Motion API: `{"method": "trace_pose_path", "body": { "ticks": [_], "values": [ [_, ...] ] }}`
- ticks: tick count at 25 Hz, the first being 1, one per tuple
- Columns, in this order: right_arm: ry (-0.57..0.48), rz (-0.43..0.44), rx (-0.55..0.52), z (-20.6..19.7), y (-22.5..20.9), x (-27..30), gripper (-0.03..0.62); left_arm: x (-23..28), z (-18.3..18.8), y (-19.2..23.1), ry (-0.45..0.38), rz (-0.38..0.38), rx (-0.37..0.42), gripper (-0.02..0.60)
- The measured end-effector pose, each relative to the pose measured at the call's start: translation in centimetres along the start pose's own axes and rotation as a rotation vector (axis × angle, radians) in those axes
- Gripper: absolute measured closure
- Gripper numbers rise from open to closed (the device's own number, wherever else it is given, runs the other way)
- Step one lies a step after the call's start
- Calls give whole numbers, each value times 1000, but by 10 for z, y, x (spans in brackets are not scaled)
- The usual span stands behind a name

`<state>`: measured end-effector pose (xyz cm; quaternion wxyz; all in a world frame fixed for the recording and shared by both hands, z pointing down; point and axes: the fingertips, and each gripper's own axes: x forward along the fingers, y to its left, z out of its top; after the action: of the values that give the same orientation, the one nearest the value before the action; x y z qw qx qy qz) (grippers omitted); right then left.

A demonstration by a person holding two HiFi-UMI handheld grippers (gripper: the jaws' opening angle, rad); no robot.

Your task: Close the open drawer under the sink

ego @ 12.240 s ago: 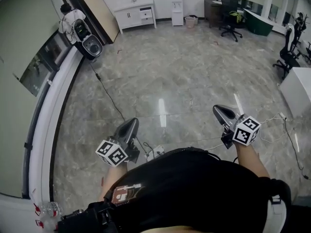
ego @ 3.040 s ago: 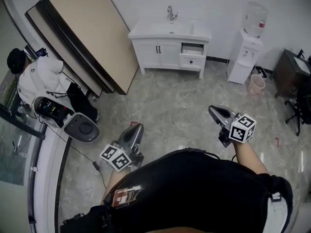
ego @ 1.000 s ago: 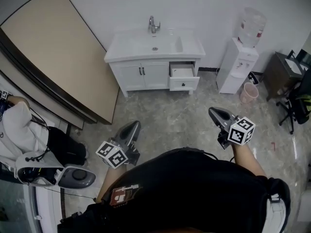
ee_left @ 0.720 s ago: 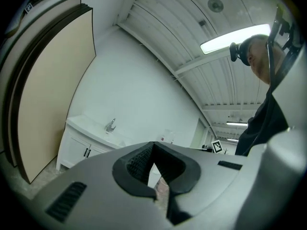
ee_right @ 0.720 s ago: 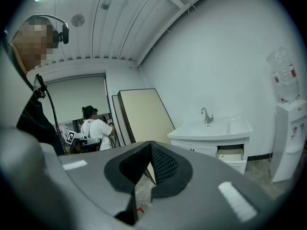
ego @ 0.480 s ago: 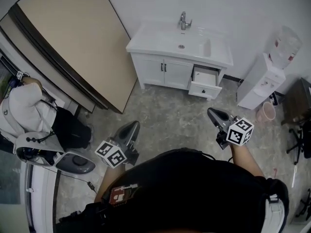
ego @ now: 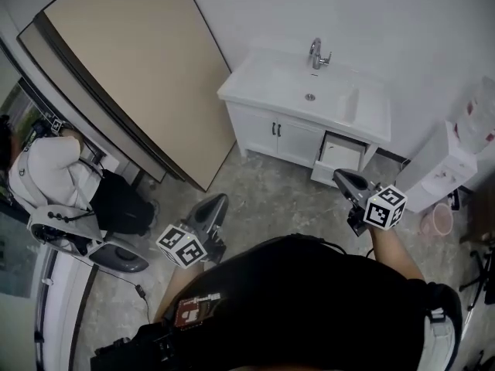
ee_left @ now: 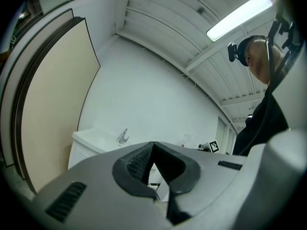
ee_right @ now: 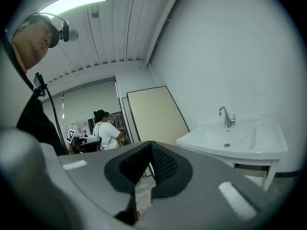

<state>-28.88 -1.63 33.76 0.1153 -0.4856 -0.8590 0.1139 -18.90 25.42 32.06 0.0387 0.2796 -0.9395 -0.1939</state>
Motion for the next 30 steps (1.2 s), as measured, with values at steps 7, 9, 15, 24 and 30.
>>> {"method": "trace_pose_path", "body": {
  "ticks": [7, 9, 15, 24, 30],
  "values": [
    [2, 18, 12, 22, -69, 13, 603, 61, -2, 8, -15, 25, -12, 591],
    [4, 15, 16, 22, -78, 17, 603, 70, -3, 15, -8, 23, -12, 591],
    [10, -35, 19, 22, -103, 41, 603, 97, 6, 54, -2, -5, -22, 591],
    [-30, -153, 8, 36, -102, 124, 603, 125, 47, 157, 45, -134, -34, 591],
    [-67, -216, 21, 47, -99, 195, 603, 142, 83, 225, 58, -236, -29, 591]
  ]
}}
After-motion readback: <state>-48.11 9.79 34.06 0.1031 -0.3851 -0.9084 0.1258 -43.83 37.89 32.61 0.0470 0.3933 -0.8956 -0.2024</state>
